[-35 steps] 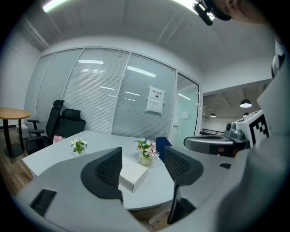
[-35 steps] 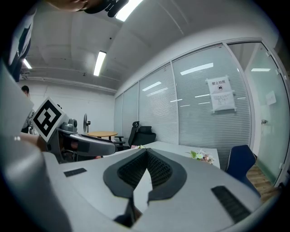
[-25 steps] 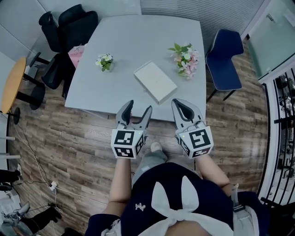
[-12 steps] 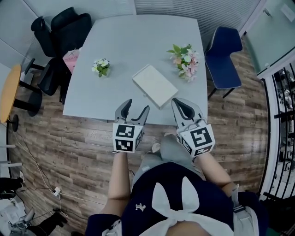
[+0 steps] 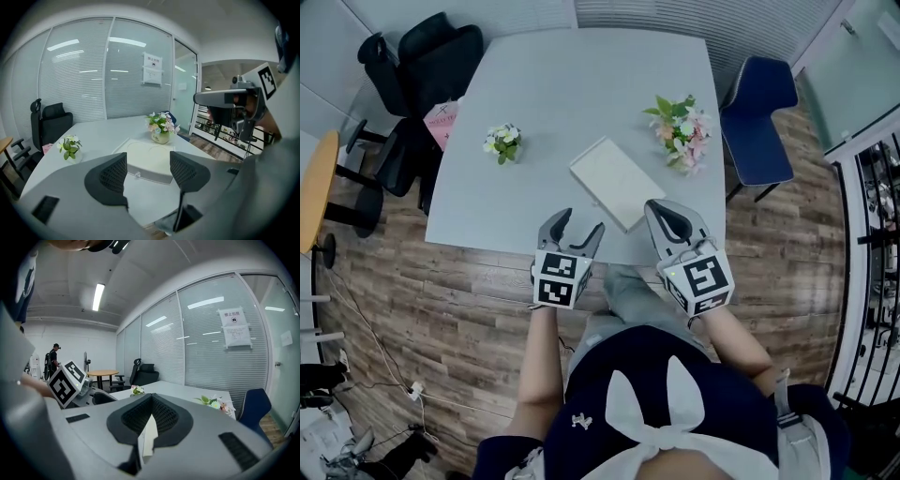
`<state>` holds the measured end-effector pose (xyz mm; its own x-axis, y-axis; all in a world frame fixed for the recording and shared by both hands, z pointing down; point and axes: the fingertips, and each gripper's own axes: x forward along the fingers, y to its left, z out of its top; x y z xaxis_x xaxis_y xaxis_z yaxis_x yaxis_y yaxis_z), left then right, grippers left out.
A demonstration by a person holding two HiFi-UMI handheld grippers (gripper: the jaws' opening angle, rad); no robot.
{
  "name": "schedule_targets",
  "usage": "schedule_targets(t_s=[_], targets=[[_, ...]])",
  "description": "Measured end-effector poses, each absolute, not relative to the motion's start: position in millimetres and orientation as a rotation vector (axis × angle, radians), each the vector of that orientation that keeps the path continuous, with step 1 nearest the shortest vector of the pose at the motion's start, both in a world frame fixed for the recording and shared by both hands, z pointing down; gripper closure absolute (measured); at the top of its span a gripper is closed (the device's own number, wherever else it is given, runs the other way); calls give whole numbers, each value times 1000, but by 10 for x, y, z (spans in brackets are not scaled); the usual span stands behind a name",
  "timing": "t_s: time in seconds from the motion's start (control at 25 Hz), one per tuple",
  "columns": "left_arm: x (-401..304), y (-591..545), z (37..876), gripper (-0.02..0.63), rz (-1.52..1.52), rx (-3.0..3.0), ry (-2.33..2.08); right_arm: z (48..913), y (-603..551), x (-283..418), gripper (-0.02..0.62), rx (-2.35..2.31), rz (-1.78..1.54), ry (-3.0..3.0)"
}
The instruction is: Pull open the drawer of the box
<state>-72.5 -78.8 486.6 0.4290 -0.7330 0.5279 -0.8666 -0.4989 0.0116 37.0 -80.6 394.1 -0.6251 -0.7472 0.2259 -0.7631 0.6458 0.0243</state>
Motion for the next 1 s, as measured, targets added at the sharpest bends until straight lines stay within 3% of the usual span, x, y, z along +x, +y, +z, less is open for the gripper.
schedule_targets(t_s=[1.0], targets=[[-653,-1283,6042,327,1112,2336,-1017,4365,-1590,285,591,1169,218,-2576]])
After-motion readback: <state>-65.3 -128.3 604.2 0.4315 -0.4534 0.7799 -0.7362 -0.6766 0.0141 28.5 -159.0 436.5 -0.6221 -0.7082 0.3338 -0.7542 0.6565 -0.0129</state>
